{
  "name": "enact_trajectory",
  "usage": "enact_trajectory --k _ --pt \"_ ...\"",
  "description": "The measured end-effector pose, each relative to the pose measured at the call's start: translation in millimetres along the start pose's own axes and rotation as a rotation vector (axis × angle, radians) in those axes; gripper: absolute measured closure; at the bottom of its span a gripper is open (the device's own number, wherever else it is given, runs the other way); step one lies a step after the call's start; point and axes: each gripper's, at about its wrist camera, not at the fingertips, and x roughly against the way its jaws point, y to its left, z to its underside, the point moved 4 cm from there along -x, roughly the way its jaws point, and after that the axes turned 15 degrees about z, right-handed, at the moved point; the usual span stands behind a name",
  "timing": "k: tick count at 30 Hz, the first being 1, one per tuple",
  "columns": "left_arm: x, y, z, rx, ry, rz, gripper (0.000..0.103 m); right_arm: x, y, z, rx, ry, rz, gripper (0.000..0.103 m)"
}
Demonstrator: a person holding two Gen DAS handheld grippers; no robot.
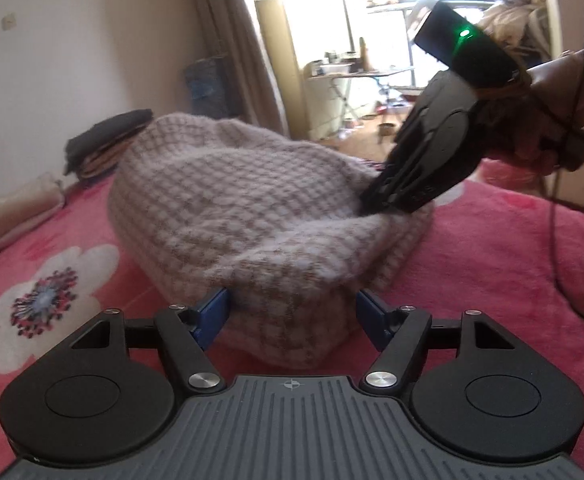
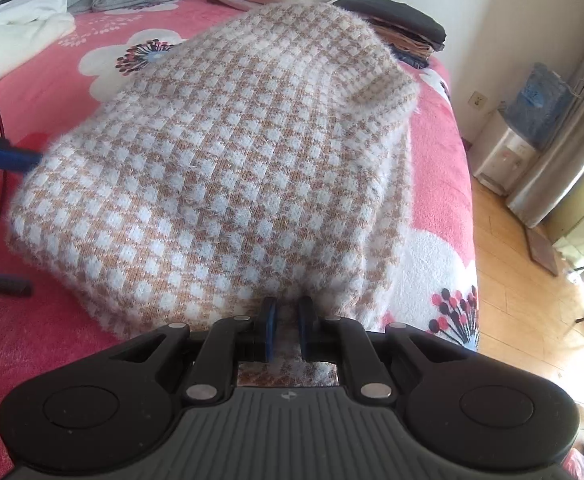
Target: Fold clothes
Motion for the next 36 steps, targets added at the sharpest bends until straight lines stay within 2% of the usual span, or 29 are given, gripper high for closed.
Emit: enact_trajectory --k 3,5,8,14,16,19,21,27,28,32,34,36 --pt "-2 -2 4 -0.012 -0.016 -0.053 0.034 0 -1 0 -0.007 0.003 -0.002 0.092" --pt "3 5 3 0.05 -0.063 -0.069 0.037 0 -1 0 -0.008 0.002 -0.004 0.092" --pt "6 19 4 0.122 -0.087 -0.038 0.035 0 -2 0 -0.006 -0.001 -0.007 0.092" --pt "-11 11 5 0.034 -0.057 -0.069 0.028 1 -1 1 -0.001 -0.005 -0.008 0.092" --pt "-18 5 6 0.0 -0.05 -0.085 0.019 0 -1 1 -0.001 -0.004 -0.009 0.092" --pt "-27 -3 11 -0.061 -0.028 -0.105 0.011 0 -2 1 -0.005 -0.001 -0.014 0.092" --pt "-28 -3 14 -0.089 -0.023 -0.133 0.013 0 -2 0 -0.007 0.001 -0.014 0.092" --pt "-13 34 22 0.168 0.025 -0.149 0.015 0 -2 1 -0.016 -0.002 -0.03 0.092" --pt "-10 36 23 0.185 0.03 -0.149 0.015 0 -2 1 -0.019 -0.001 -0.037 0.092" --pt "-4 37 26 0.208 0.031 -0.128 0.017 1 2 1 -0.009 -0.005 -0.044 0.091" --pt "-6 33 20 0.199 0.007 -0.092 0.031 -1 1 1 -0.021 -0.002 -0.042 0.091" --pt "-8 30 14 0.189 -0.017 -0.056 0.031 -3 -1 1 -0.038 0.004 -0.048 0.091"
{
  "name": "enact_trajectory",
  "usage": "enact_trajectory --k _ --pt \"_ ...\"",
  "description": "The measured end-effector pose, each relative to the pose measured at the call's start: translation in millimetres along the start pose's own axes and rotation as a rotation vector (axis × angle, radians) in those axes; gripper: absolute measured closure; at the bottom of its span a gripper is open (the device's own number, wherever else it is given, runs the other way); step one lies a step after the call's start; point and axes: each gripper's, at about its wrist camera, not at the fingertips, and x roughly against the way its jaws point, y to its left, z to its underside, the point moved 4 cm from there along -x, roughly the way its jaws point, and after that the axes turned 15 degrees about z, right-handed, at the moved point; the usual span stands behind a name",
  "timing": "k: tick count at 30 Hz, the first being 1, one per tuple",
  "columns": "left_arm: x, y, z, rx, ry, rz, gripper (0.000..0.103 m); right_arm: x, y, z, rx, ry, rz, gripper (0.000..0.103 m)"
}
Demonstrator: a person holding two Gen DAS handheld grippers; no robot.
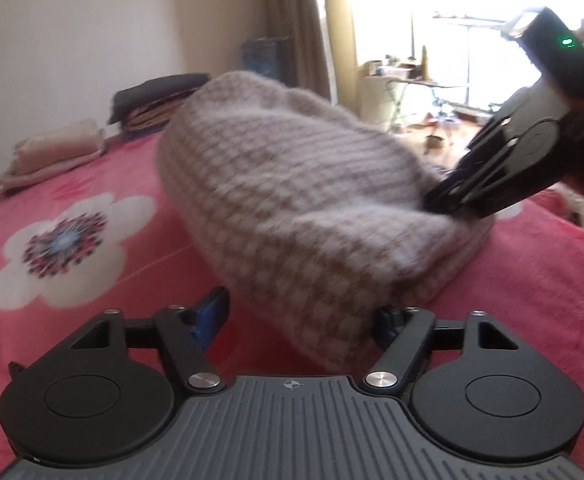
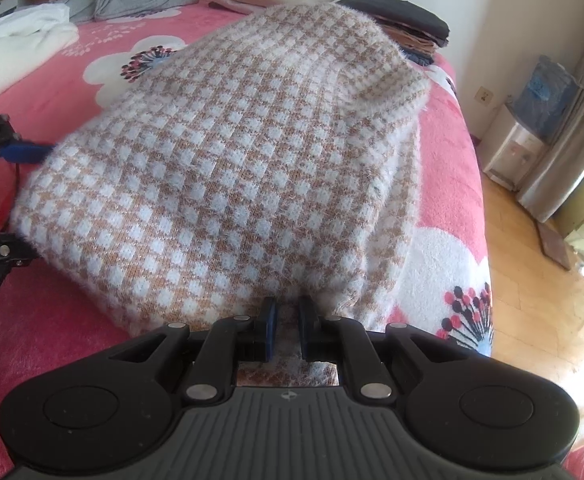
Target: Fold clothes
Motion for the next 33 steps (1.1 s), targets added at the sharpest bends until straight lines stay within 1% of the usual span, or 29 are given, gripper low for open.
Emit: enact_trajectory --k 2,6,9,11,12,13,15,18,20,22,24,25,26,28,30,31,33 --pt "-1 -3 -2 -0.003 -0.018 0.029 0.029 -1 -2 0 -0.018 0.007 -0.01 0.091" --pt "-2 -2 0 -0.001 -0.035 0.02 0.029 -2 -1 -1 -0.018 0.012 -0.007 0.091" --pt "-3 12 -1 0.062 -0.032 -0.002 0.022 -1 1 -1 -0.017 0.012 -0.003 0.091" --pt "-1 20 5 0.127 -0.01 -0.005 0.022 -1 1 -1 -0.018 0.011 -0.005 0.091" --pt "1 19 8 0.138 0.004 0.002 0.022 -1 2 -1 -0.017 0.011 -0.006 0.091" --pt "4 18 10 0.143 0.017 0.011 0.022 -1 3 -1 -0.013 0.01 -0.002 0.091" --pt "14 22 9 0.139 0.038 0.06 0.023 0 4 0 -0.004 0.007 0.005 0.091" --pt "39 36 4 0.117 0.043 0.129 0.023 -1 4 0 -0.003 0.008 0.004 0.091" --pt "58 43 1 0.055 0.031 0.106 0.026 -1 3 0 -0.004 0.009 0.0 0.091" --pt "73 49 -2 -0.045 0.015 0.063 0.025 -1 3 -1 0.002 0.012 -0.003 0.091" --pt "80 61 -6 -0.068 -0.006 -0.002 0.025 -1 3 -1 0.012 0.013 -0.004 0.091" --pt "83 68 -9 -0.072 -0.017 -0.037 0.027 0 4 -2 0.023 0.013 -0.003 0.091" --pt "84 77 -13 -0.049 -0.036 -0.063 0.029 1 5 -2 0.036 0.012 -0.002 0.091" --pt "81 91 -26 0.015 -0.088 -0.1 0.039 2 7 -4 0.067 0.015 0.005 0.091" --pt "76 103 -42 0.069 -0.139 -0.14 0.044 4 9 -7 0.1 0.022 0.01 0.091" --pt "75 108 -49 0.101 -0.161 -0.155 0.045 5 9 -9 0.117 0.027 0.01 0.091" --pt "72 120 -60 0.184 -0.183 -0.153 0.046 8 10 -13 0.151 0.036 0.012 0.091"
